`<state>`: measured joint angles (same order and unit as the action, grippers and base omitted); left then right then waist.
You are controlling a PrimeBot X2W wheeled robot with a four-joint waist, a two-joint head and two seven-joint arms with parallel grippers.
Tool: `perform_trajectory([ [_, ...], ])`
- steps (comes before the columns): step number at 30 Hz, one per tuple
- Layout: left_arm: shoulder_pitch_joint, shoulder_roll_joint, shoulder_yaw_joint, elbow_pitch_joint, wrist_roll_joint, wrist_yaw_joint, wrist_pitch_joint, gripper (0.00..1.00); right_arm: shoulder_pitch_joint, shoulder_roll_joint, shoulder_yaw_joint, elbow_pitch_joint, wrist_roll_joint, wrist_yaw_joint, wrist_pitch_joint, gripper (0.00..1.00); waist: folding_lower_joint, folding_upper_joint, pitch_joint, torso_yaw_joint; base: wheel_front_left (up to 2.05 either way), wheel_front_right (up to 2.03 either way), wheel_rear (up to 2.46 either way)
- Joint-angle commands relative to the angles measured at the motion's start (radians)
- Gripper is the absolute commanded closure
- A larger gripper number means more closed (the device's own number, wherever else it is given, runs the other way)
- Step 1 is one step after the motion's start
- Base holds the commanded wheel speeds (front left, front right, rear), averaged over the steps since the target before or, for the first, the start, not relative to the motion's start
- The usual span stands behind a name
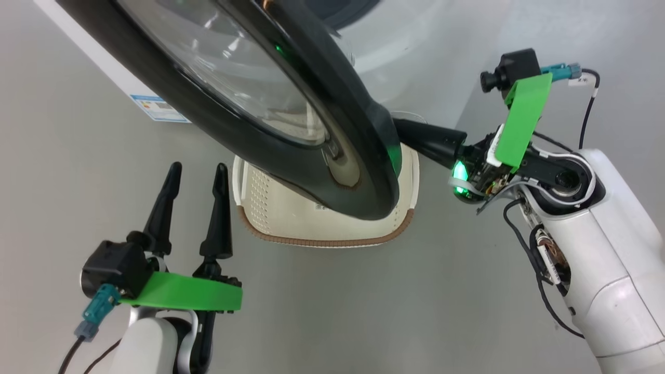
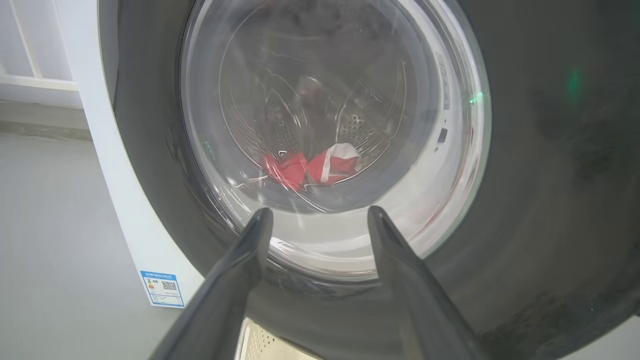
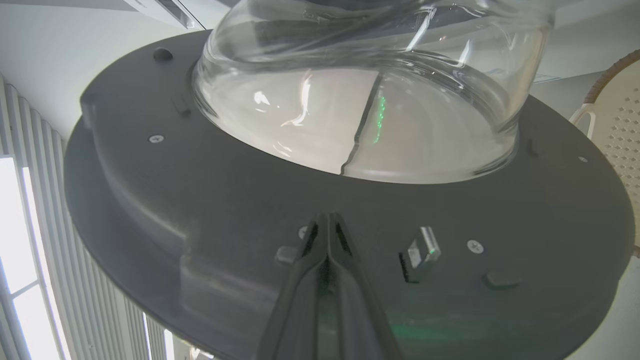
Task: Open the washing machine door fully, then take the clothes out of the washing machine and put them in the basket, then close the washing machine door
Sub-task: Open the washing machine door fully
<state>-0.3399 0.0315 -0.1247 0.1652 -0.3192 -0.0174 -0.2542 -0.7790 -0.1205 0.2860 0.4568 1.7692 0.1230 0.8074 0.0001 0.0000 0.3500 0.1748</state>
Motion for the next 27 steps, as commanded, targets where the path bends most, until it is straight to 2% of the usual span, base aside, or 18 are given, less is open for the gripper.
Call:
perform_trajectory([
  [1,0.013,0.019,0.031,-0.020,-0.004,0.005,-0.008,0.00,0.018,0.024,0.020,-0.030,0.006,0.008,0.010,1.00,0.0000,0.0000,-0.019,0.017,0.00,0.00,0.00],
  [27,0.088,0.019,0.022,0.009,-0.011,0.002,-0.008,0.00,0.167,0.033,0.087,-0.051,0.034,0.008,0.044,1.00,0.0000,0.0000,-0.170,0.134,0.00,0.00,0.00],
])
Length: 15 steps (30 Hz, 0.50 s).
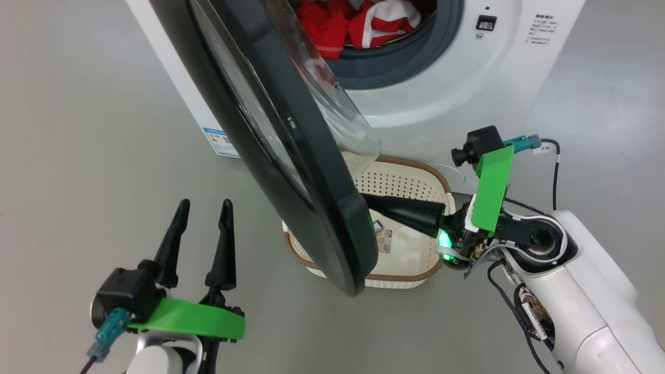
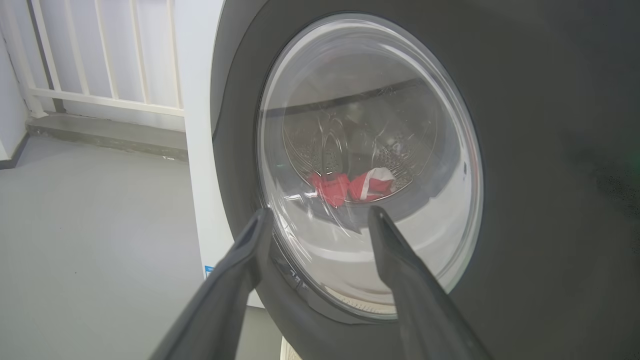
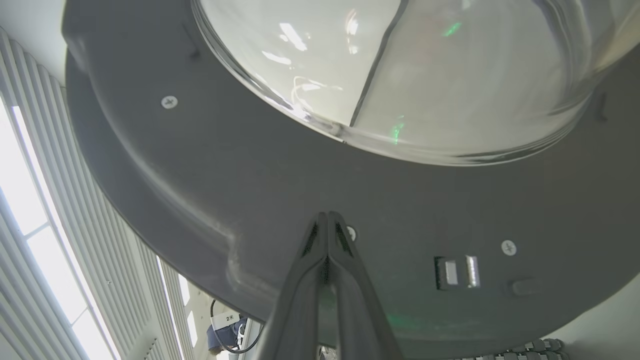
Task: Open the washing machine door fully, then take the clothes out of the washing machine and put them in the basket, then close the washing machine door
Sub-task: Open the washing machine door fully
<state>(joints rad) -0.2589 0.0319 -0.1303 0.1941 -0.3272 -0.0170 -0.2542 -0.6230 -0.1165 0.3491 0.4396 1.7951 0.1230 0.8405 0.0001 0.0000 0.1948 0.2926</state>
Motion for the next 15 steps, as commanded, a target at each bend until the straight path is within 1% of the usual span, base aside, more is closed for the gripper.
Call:
perform_trajectory([
  [1,0.008,0.018,0.027,-0.019,-0.002,0.002,-0.008,0.00,0.015,0.029,0.028,-0.034,0.007,0.008,0.012,1.00,0.0000,0.0000,-0.018,0.021,0.00,0.00,0.00],
  [15,0.026,0.018,0.022,-0.017,-0.006,0.004,-0.008,0.00,0.030,0.030,0.053,-0.028,0.013,0.008,0.016,1.00,0.0000,0.0000,-0.045,0.094,0.00,0.00,0.00],
])
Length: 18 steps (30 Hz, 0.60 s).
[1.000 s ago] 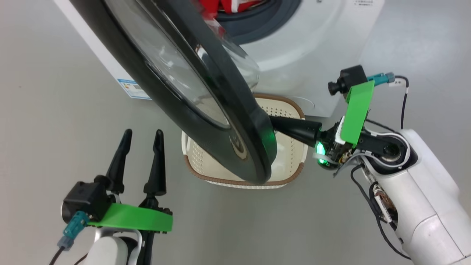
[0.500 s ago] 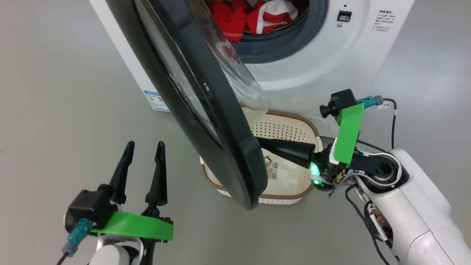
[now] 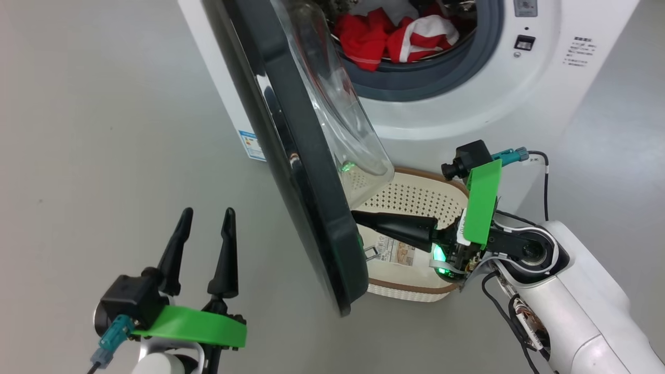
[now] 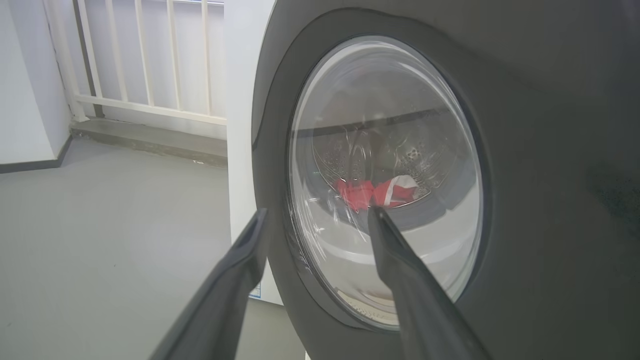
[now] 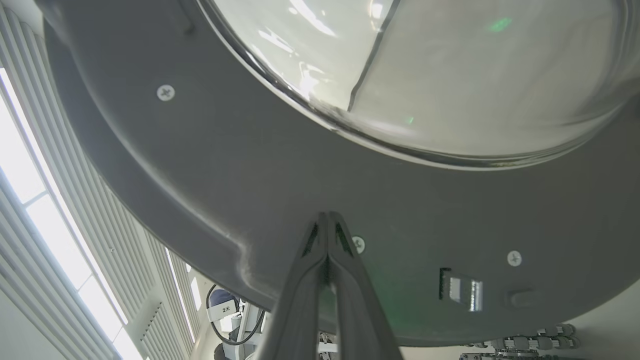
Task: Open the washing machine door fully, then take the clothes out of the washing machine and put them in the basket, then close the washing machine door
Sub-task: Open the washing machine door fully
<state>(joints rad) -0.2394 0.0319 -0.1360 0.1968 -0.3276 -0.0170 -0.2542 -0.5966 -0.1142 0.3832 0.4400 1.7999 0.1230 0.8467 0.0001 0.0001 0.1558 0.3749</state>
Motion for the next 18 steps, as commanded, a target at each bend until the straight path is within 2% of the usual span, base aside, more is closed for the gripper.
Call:
perform_trajectory([
  [1,0.007,0.018,0.028,-0.019,-0.007,0.004,-0.008,0.00,0.003,0.027,0.021,-0.027,0.009,0.008,0.010,1.00,-0.0001,-0.0001,-0.006,0.018,0.00,0.00,0.00],
  [18,0.011,0.018,0.032,-0.017,-0.018,0.005,-0.008,0.00,-0.001,0.026,0.060,-0.015,0.020,0.008,0.017,1.00,-0.0001,-0.0001,-0.009,0.102,0.00,0.00,0.00],
])
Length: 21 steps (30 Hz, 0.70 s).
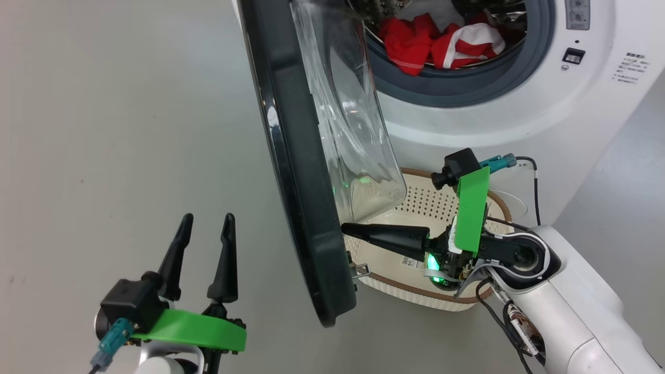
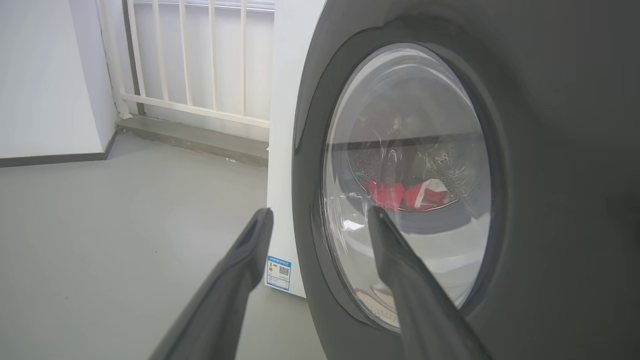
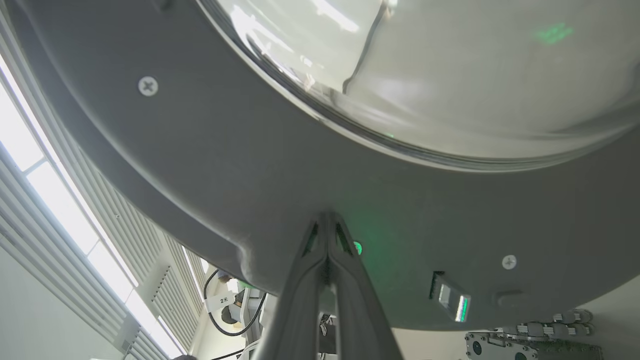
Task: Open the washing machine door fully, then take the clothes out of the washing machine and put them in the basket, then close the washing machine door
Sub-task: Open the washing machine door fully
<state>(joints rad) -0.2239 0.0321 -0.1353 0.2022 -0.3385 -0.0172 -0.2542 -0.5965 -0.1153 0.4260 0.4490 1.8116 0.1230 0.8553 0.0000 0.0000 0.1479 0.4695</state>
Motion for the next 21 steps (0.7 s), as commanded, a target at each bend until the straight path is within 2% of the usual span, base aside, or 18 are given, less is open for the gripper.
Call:
perform_trajectory([
  [1,-0.003,0.018,0.031,-0.023,-0.009,0.006,-0.008,0.00,-0.002,0.028,0.019,-0.024,0.009,0.008,0.008,1.00,0.0000,0.0000,-0.002,0.012,0.00,0.00,0.00],
  [21,0.009,0.018,0.034,-0.031,-0.017,0.009,-0.008,0.00,-0.009,0.034,0.055,-0.017,0.021,0.008,-0.001,1.00,0.0000,0.0000,-0.010,0.076,0.00,0.00,0.00],
])
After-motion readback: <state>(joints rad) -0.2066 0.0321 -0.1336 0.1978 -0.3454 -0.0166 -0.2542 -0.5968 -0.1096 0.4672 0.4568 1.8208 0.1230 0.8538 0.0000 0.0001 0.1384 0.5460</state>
